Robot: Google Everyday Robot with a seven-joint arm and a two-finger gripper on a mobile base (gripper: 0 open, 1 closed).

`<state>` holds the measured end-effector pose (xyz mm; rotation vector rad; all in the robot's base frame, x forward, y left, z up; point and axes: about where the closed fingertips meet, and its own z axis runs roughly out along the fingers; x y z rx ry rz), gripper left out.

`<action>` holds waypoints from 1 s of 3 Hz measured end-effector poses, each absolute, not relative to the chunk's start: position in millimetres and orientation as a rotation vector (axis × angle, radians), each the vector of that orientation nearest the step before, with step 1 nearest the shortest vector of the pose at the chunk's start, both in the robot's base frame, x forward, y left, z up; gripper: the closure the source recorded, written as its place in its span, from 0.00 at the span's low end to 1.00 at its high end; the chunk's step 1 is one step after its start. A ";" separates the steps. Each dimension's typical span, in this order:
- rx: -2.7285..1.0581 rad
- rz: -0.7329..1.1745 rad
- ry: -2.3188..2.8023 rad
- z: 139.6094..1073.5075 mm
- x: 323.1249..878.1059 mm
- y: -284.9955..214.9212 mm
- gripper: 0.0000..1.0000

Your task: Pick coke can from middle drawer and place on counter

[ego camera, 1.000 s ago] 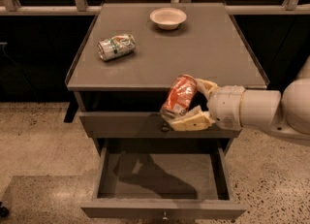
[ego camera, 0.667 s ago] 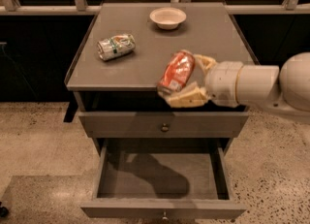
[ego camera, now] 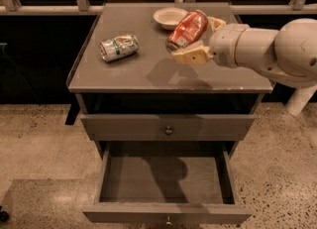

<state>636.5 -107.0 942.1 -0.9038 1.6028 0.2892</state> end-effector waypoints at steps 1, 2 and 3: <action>-0.813 0.294 1.629 939.5 675.9 -127.7 1.00; -0.734 0.322 1.691 910.9 705.2 -150.9 1.00; -0.727 0.323 1.699 907.4 707.2 -154.2 0.82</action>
Offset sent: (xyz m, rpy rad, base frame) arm 0.1038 -0.0789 -0.0678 0.1503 0.1545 -0.1858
